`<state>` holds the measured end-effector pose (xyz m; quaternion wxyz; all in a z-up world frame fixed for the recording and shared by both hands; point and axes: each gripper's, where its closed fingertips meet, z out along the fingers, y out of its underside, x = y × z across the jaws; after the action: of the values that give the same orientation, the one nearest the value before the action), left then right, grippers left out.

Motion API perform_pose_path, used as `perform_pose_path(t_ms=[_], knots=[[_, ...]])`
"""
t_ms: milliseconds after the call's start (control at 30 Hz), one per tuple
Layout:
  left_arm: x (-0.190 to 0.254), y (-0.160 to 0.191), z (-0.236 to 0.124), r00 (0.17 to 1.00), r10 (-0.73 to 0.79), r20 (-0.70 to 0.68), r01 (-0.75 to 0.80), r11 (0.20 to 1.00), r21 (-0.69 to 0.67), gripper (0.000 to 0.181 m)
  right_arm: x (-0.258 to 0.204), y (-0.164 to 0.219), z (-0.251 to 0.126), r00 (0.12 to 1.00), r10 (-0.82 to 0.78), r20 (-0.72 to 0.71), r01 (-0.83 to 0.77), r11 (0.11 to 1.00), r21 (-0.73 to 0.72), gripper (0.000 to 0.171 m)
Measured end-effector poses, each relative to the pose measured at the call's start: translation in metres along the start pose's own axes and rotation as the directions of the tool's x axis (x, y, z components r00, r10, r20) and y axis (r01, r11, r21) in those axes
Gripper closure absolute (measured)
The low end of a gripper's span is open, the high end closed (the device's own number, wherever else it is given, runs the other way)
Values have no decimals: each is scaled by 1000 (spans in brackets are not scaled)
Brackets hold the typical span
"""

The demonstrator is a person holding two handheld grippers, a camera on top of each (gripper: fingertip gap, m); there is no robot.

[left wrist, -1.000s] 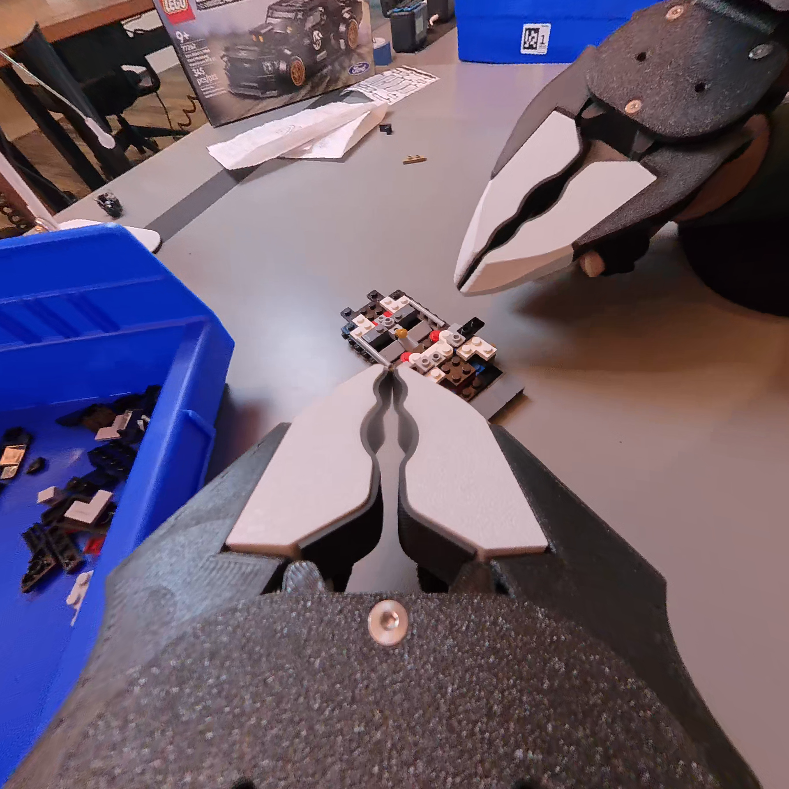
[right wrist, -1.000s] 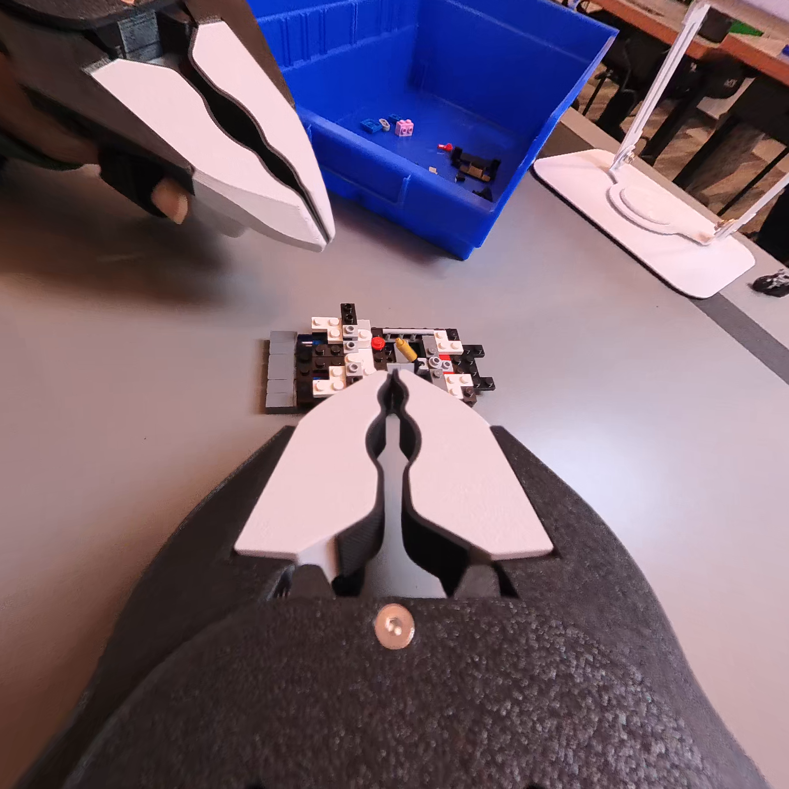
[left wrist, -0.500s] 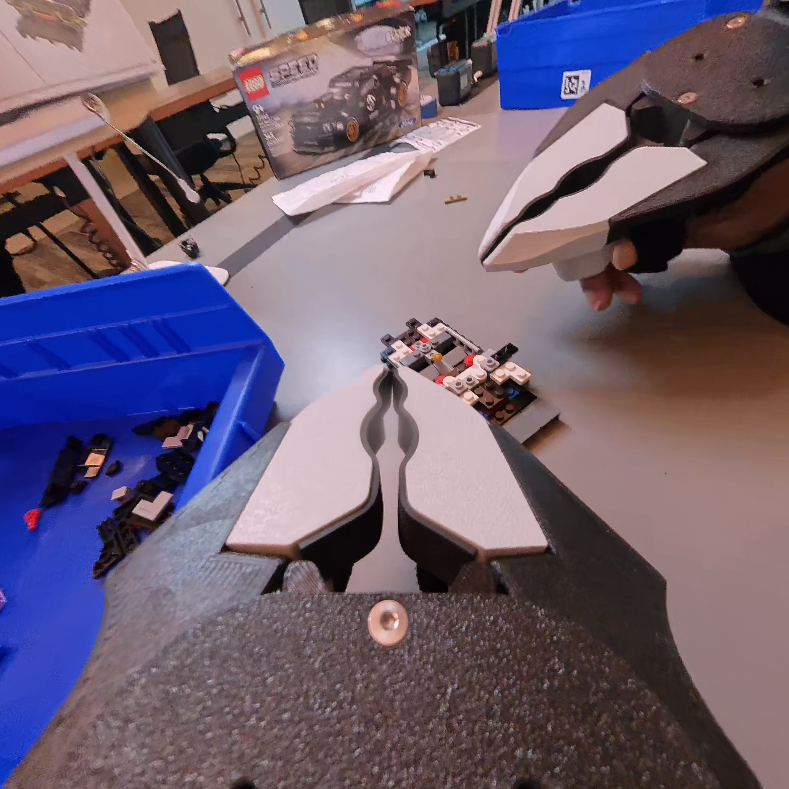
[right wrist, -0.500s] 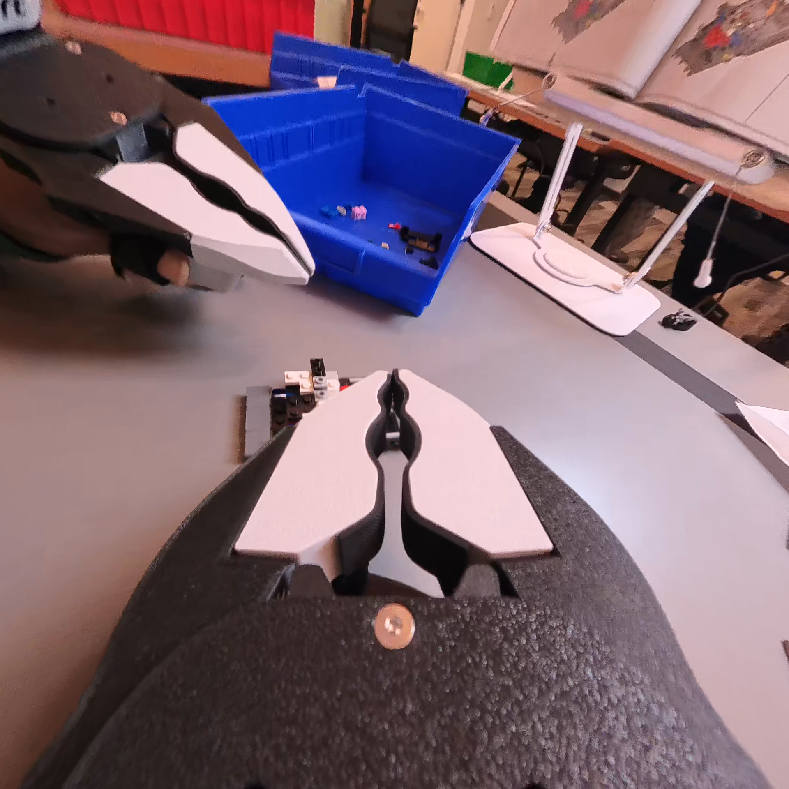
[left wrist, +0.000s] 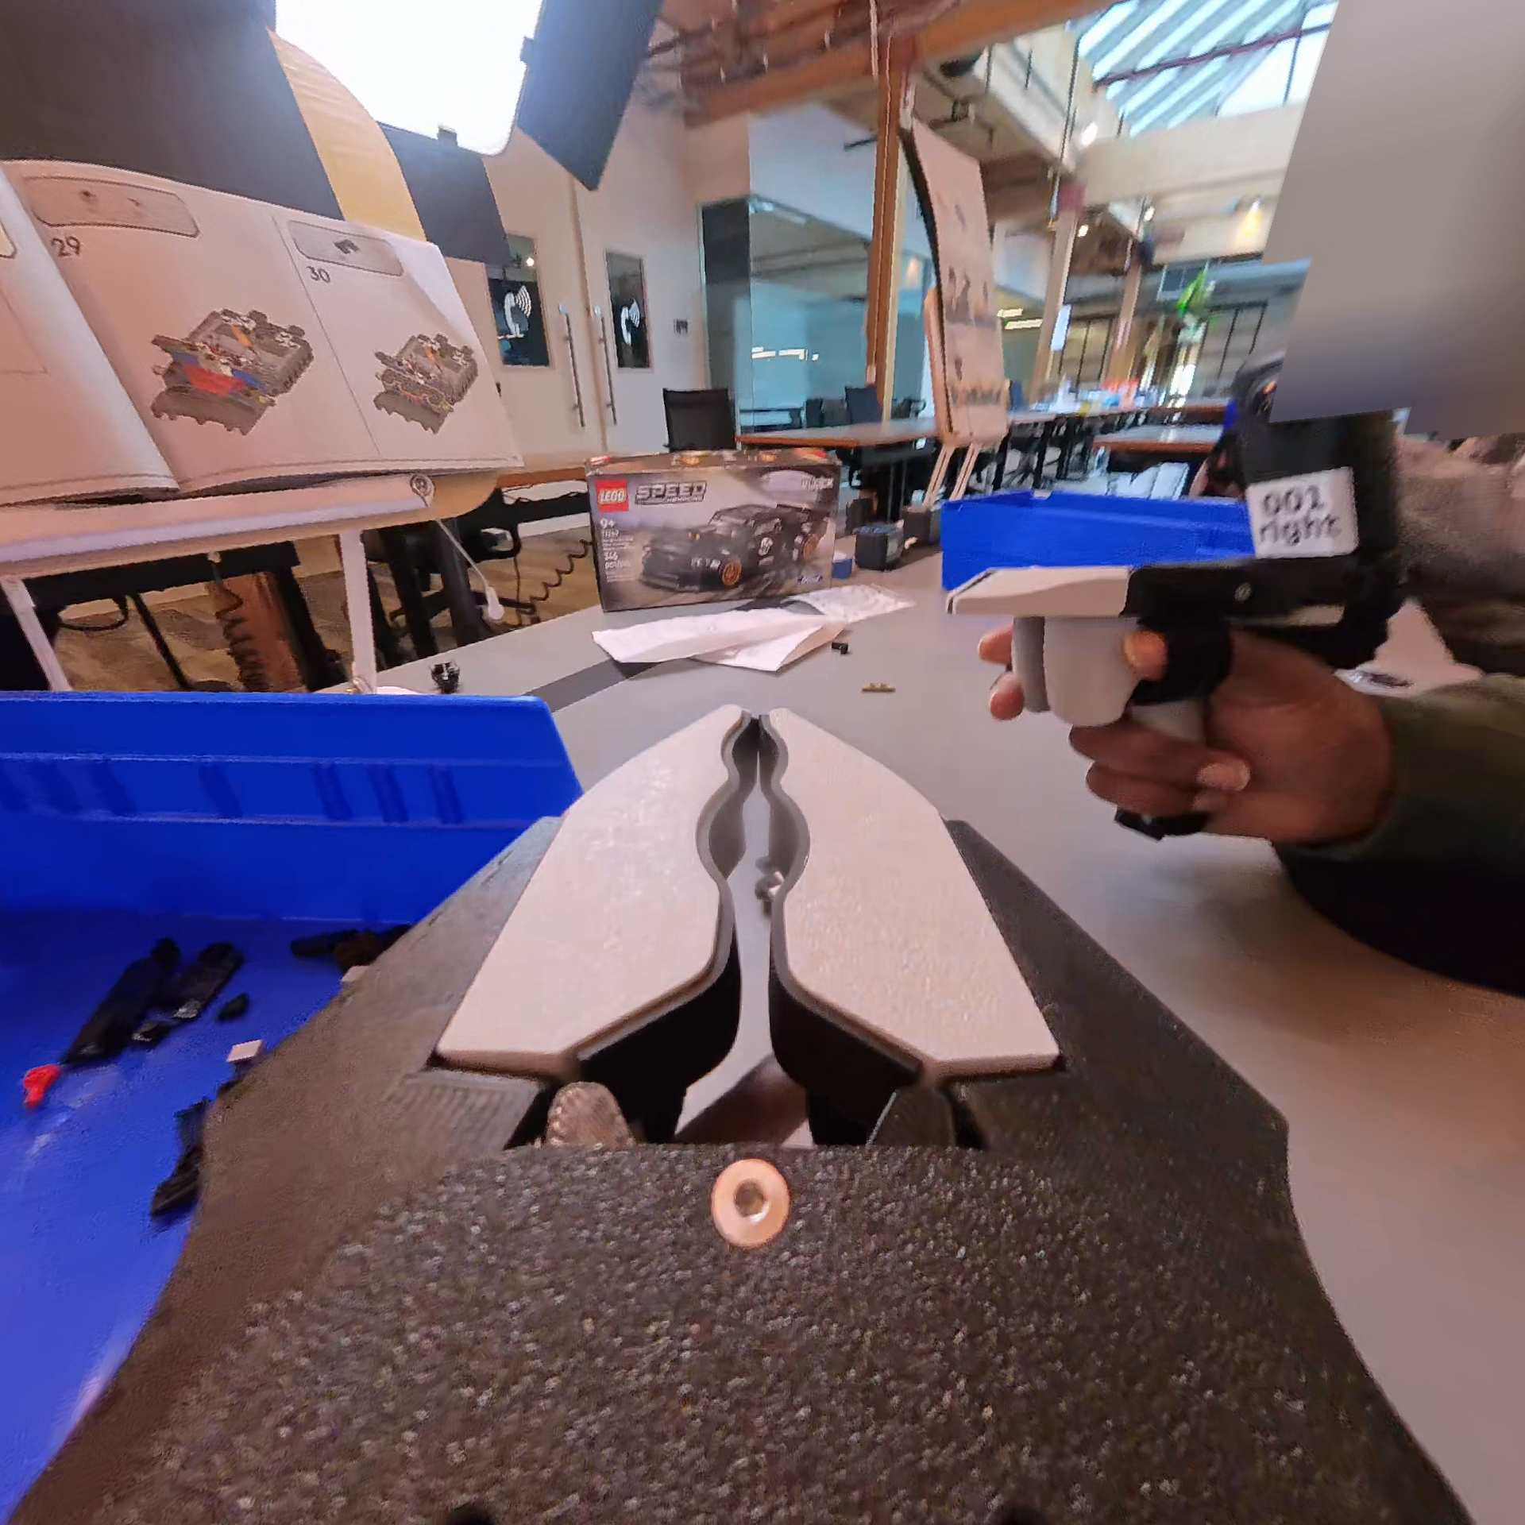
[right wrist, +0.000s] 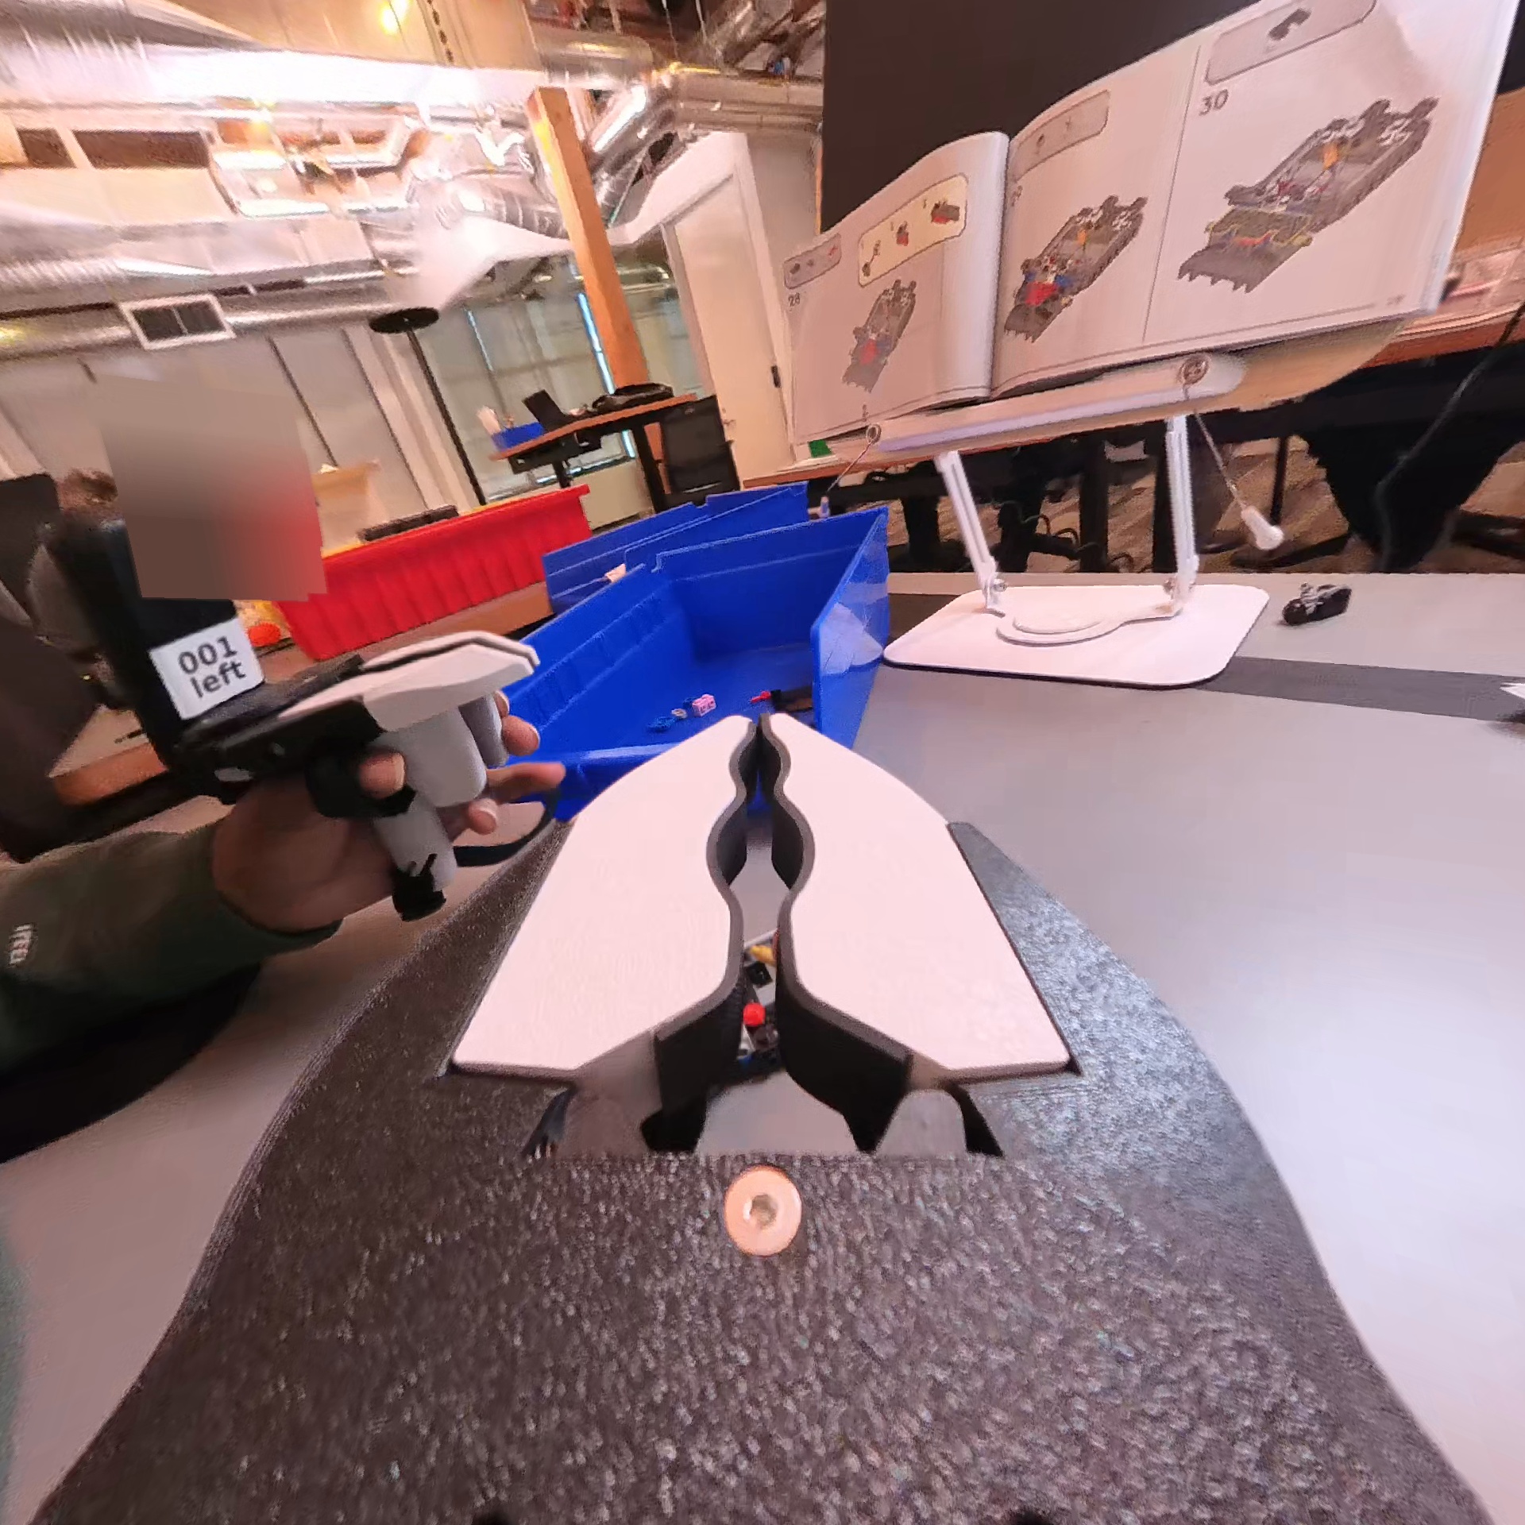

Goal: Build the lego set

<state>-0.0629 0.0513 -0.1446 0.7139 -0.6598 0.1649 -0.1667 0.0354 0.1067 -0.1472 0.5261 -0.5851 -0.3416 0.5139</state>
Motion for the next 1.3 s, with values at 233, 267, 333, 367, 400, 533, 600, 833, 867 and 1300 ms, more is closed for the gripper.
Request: perform_pose_path(t_ms=[233, 267, 333, 367, 400, 533, 600, 833, 867, 1300], knots=[[-5, 5, 0, 997, -67, 32, 69, 997, -36, 181, -10, 13, 4, 962, -273, -7, 272, 959, -84, 171], [-5, 7, 1, 997, -75, 34, 77, 996, -49, 181, -10, 17, 4, 954, -300, -5, 298, 949, -105, 171], [-8, 12, 1, 995, -92, 48, 95, 992, -79, 181, -8, 24, 5, 937, -349, -10, 344, 928, -140, 171], [-10, 14, 1, 994, -97, 55, 102, 990, -94, 181, -7, 26, 6, 930, -367, -11, 361, 920, -154, 171], [-11, 17, 1, 993, -104, 60, 111, 988, -110, 181, -6, 28, 6, 926, -378, -11, 371, 914, -166, 171], [-13, 25, 2, 991, -116, 62, 125, 981, -146, 181, -5, 35, 7, 924, -383, -2, 375, 905, -203, 166], [-11, 26, 2, 992, -114, 53, 121, 981, -153, 181, -4, 36, 7, 925, -381, -1, 372, 904, -209, 165], [-8, 30, 3, 998, -42, 39, 48, 984, -172, 181, -1, 40, 6, 926, -379, 6, 369, 898, -238, 163], [-7, 31, 3, 999, -38, 36, 44, 984, -175, 181, -1, 40, 5, 924, -382, 4, 372, 897, -241, 163], [-6, 34, 4, 998, -50, 31, 55, 979, -199, 181, 0, 43, 5, 929, -370, 6, 360, 900, -246, 171]])
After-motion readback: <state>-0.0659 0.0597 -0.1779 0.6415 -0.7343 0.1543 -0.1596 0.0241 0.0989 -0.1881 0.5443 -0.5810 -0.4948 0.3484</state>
